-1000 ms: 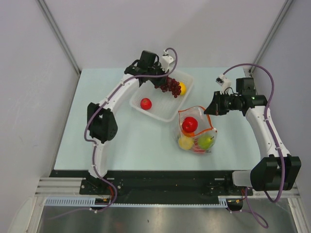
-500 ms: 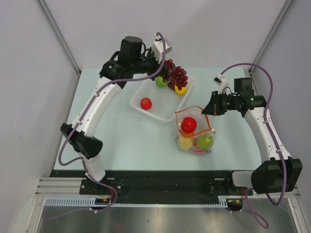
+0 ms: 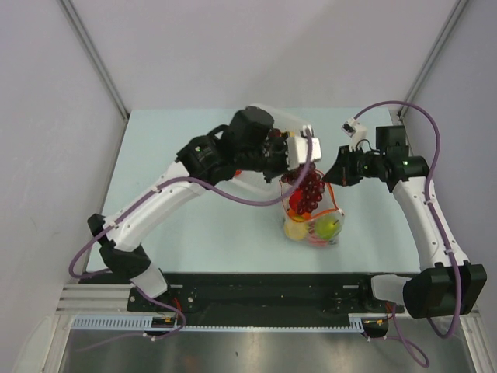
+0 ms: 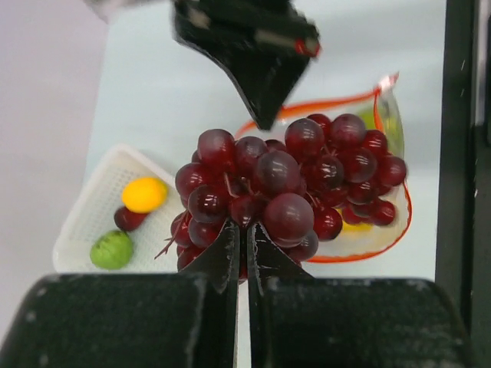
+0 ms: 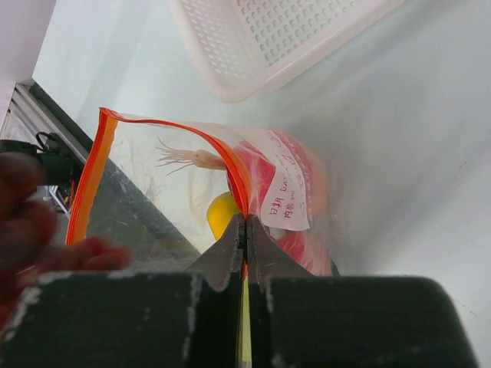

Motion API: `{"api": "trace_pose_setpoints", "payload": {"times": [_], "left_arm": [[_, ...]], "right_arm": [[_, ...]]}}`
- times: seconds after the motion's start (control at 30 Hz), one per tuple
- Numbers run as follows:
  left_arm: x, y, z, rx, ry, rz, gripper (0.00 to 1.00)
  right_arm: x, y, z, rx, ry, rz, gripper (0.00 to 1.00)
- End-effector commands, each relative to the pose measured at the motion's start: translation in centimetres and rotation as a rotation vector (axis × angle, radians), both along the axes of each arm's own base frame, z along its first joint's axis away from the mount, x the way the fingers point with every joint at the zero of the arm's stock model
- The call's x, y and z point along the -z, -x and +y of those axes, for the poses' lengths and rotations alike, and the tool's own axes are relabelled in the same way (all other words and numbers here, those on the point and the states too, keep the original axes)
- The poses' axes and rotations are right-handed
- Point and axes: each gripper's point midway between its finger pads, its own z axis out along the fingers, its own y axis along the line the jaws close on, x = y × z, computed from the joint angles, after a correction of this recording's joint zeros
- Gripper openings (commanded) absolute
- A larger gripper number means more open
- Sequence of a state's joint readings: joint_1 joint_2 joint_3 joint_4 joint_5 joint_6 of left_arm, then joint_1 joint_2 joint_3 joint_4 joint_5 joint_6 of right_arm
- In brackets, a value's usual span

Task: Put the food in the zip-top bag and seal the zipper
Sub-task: Place the fake fruit in the zipper food storage bag, then adjust the zipper food storage bag at the center of the board.

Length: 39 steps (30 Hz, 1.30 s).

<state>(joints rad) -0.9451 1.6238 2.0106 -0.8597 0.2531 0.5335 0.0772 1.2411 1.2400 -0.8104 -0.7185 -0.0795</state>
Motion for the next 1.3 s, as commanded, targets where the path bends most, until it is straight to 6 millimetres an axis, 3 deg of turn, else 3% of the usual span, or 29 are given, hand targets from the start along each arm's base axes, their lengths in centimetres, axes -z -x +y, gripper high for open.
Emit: {"api": "trace_pose_setpoints", "payload": {"times": [0.0,0.1,0.37,0.53,0.6,0.67,0.7,0.73,0.8,0.83,0.87,0.93,0.97,1.03,1.07,1.1,1.17,1.2,1.23,1.27], "left_arm": [[1.4,-0.5,0.3,-0.051,-0.131,-0.145,0.00],[2.2,-0.4,-0.2,-0.075,-0.180,-0.178,0.00],[4.5,3.0,-3.6,0.031,-0.171,-0.067,0.00],[9.1,3.2,-6.3,0.037,-0.187,0.080,0.00],[9.7,3.3,-6.7,0.019,-0.184,0.140,0.02],[9.9,2.9,-6.8,-0.001,-0.161,0.214,0.17],[9.5,2.7,-6.6,-0.014,-0.141,0.241,0.31],[8.9,1.8,-6.0,-0.048,-0.107,0.293,0.57],[5.8,2.6,-5.5,0.018,-0.008,0.328,0.75],[4.8,2.0,-4.8,0.019,0.032,0.332,0.82],[3.4,3.6,-3.8,0.087,0.074,0.352,0.86],[2.1,3.4,-2.5,0.126,0.126,0.303,0.90],[2.2,4.4,-1.5,0.168,0.139,0.299,0.91],[2.7,4.2,0.1,0.227,0.129,0.238,0.92],[4.5,4.6,0.9,0.256,0.091,0.245,0.92],[4.3,5.5,2.0,0.310,0.089,0.213,0.91],[7.5,7.1,3.8,0.464,-0.018,0.089,0.90],[7.4,8.1,4.4,0.520,-0.016,0.033,0.90],[9.1,8.5,4.7,0.553,-0.046,0.001,0.91],[9.4,8.6,4.5,0.563,-0.054,-0.031,0.90]], "right_arm": [[-1.1,0.6,0.1,-0.016,-0.002,-0.056,0.00],[-1.0,0.9,0.3,-0.025,-0.006,-0.056,0.00],[-0.9,0.8,0.7,-0.030,-0.025,-0.044,0.00],[-1.0,0.9,1.0,-0.048,-0.034,-0.046,0.00],[-1.1,1.1,1.0,-0.064,-0.030,-0.058,0.00],[-1.1,1.5,1.0,-0.078,-0.028,-0.064,0.00],[-1.0,1.6,1.0,-0.086,-0.024,-0.070,0.00],[-1.1,1.7,1.0,-0.091,-0.024,-0.073,0.00],[-0.8,1.9,1.0,-0.101,-0.024,-0.071,0.00],[-0.7,1.9,1.0,-0.106,-0.024,-0.078,0.00],[-0.6,1.9,1.1,-0.111,-0.024,-0.078,0.00],[-0.6,1.9,1.2,-0.130,-0.022,-0.091,0.00],[-0.5,1.8,1.2,-0.130,-0.020,-0.092,0.00],[-0.6,1.8,1.2,-0.143,-0.017,-0.106,0.00],[-0.7,1.7,1.2,-0.144,-0.013,-0.113,0.00],[-0.6,1.7,1.2,-0.148,-0.011,-0.115,0.00],[-0.6,1.7,1.2,-0.151,-0.007,-0.121,0.00],[-0.6,1.7,1.3,-0.152,-0.007,-0.121,0.00],[-0.6,1.7,1.3,-0.154,-0.007,-0.121,0.00],[-0.6,1.7,1.3,-0.153,-0.007,-0.118,0.00]]}}
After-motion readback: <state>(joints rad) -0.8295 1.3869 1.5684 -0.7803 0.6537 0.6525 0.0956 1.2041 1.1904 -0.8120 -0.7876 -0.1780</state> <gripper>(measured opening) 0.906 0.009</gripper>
